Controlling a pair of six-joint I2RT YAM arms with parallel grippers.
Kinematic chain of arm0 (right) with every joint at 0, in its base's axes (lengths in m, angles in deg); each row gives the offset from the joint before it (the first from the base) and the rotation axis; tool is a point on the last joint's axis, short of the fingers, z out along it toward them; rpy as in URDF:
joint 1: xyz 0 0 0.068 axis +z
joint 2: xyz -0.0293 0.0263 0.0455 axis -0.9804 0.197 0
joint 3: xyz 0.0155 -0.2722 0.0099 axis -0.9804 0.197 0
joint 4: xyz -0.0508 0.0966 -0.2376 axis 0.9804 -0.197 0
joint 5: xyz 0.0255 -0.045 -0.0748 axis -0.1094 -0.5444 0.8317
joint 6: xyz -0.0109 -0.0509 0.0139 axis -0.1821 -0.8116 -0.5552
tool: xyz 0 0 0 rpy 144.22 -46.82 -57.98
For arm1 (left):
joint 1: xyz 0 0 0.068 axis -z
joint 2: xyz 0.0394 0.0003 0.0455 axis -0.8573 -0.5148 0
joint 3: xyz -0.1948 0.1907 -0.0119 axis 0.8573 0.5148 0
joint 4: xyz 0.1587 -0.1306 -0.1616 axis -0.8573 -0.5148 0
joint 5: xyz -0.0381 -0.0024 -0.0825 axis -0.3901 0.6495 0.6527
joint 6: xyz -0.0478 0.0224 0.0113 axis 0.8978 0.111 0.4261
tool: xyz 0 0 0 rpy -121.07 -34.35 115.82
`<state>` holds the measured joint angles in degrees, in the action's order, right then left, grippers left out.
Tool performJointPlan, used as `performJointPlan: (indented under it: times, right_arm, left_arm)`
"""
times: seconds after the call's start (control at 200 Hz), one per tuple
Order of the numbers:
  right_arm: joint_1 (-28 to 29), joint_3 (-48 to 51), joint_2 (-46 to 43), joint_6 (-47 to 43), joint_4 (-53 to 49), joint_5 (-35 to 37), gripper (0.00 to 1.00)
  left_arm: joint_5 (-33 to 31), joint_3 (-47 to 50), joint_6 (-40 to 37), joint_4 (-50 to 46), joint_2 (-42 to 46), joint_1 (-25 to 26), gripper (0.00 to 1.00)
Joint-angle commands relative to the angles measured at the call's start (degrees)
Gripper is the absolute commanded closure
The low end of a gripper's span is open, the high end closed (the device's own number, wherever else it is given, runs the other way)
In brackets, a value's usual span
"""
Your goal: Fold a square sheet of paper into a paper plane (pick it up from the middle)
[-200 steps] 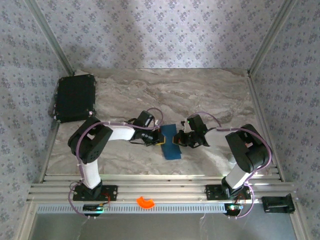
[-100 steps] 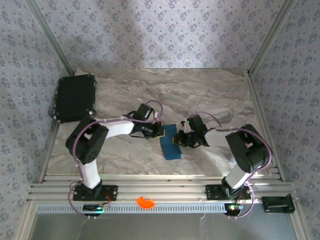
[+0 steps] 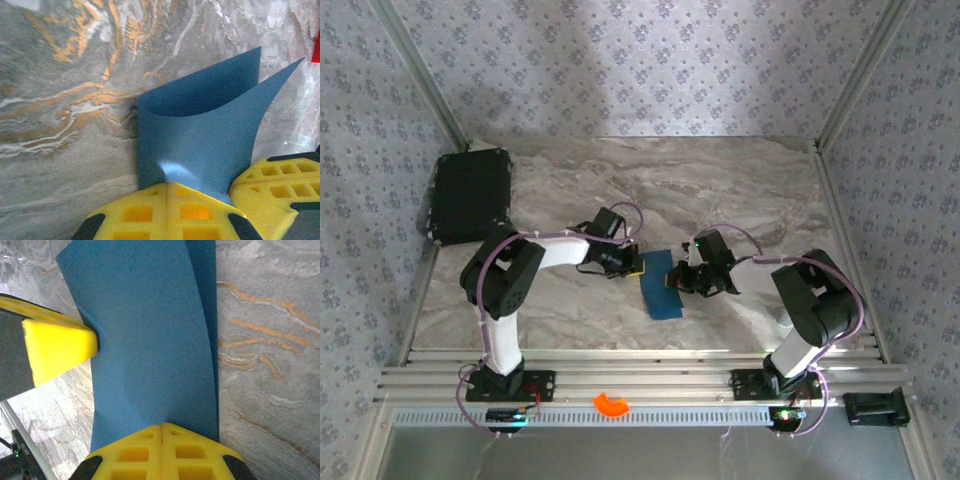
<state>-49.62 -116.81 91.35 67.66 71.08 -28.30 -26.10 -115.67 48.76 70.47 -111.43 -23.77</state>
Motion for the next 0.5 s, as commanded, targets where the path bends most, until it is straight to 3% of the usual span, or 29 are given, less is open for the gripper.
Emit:
performJointPlan:
  times: [0.0, 0.265, 0.495]
  right_arm:
    - [-0.27, 3.21, 1.75, 0.37, -9.85, 6.71, 1.00]
    - [-0.52, 2.91, 1.86, 0.41, -9.70, 6.55, 1.00]
    - [-0.36, 2.90, 1.97, 0.66, -9.59, 6.78, 1.00]
  left_arm:
    - [-4.35, -2.26, -2.06, -5.13, 2.14, -1.10, 1.00]
    - [6.57, -4.00, -4.75, -1.50, 3.66, 0.42, 1.00]
    - [8.12, -6.06, -6.44, -1.38, -1.78, 0.35, 1.00]
